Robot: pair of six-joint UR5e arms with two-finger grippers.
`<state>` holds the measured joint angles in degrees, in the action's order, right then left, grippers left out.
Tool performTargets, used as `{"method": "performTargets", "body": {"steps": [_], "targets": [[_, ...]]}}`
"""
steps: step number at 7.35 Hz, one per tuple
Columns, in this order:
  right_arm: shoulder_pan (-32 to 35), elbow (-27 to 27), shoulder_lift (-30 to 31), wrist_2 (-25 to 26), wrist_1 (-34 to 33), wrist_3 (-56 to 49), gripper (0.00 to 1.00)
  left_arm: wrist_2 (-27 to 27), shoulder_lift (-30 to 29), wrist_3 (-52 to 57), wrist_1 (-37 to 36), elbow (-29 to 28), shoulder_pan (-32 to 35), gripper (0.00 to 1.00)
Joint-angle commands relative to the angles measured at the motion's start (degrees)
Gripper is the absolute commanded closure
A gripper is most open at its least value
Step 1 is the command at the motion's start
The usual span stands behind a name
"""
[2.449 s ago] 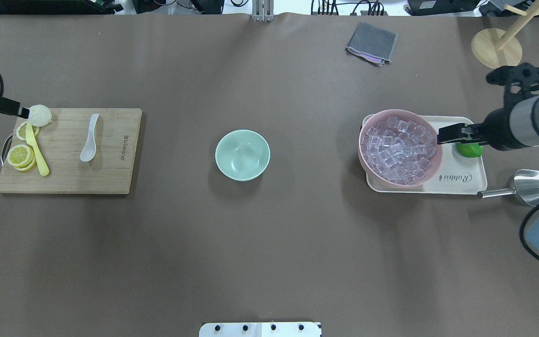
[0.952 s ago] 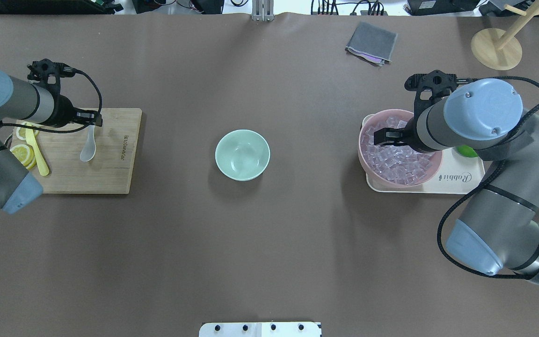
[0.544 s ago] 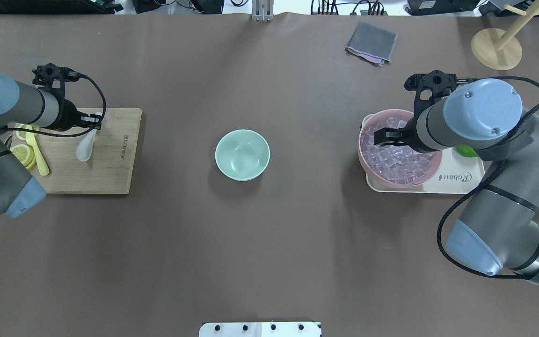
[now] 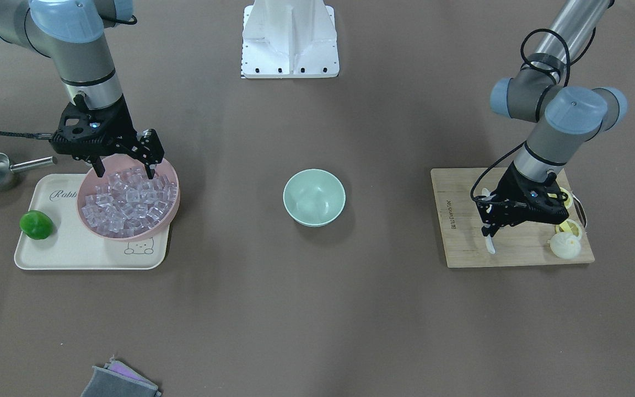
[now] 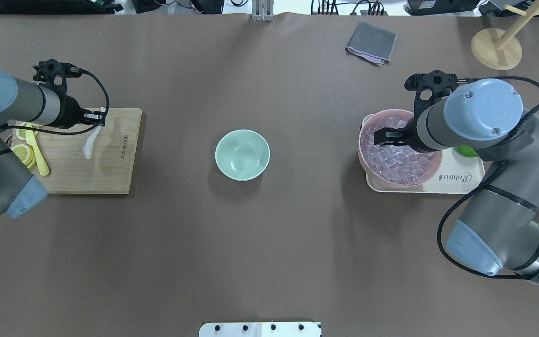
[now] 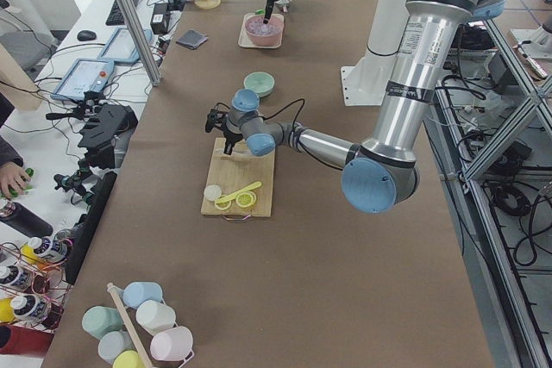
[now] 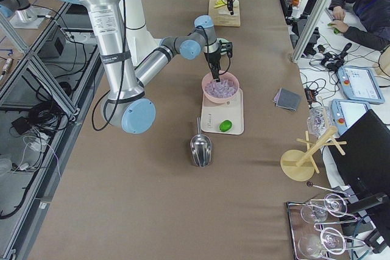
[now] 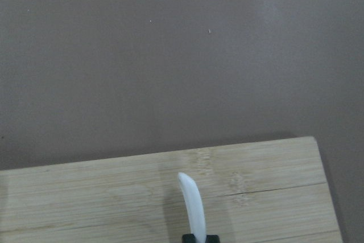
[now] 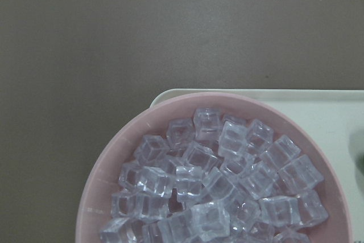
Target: Put spoon and ice into bowl
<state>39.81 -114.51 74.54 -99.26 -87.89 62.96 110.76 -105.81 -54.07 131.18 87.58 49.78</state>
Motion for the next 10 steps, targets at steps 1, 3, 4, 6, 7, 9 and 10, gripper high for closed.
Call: {"method": "performTargets", "body": {"steps": [1, 3, 4, 6, 7, 9, 10], "targets": [[0.0, 0.17, 0.52, 0.03, 0.0, -0.29, 0.01, -0.36, -2.28, -13.87, -0.13, 7.12, -2.03, 1.0], [-0.09, 1.22, -0.09, -0.23, 0.35, -1.17, 0.01, -6.2, -8.6, -25.15, -0.48, 7.95, -6.33, 1.0], [0.0, 2.44, 0.17, -0.49, 6.09, -2.57, 0.01, -12.78, -11.06, -27.64, -0.92, 7.69, -11.49, 1.0], [-0.09, 7.09, -0.09, -0.23, 11.24, -3.63, 0.01, -19.16, -14.85, -32.82, -3.2, 7.34, -15.75, 1.0], [-0.09, 7.28, -0.09, -0.14, 11.25, -4.24, 0.01, -22.48, -16.0, -34.59, -3.65, 6.55, -18.03, 1.0], [-0.17, 7.29, -0.18, -0.06, 11.25, -4.16, 0.01, -30.39, -19.77, -34.87, -3.56, 1.04, -21.73, 1.0], [-0.17, 7.29, -0.18, -0.06, 11.25, -4.16, 0.01, -30.69, -19.7, -34.7, -3.56, 0.58, -22.35, 0.96]]}}
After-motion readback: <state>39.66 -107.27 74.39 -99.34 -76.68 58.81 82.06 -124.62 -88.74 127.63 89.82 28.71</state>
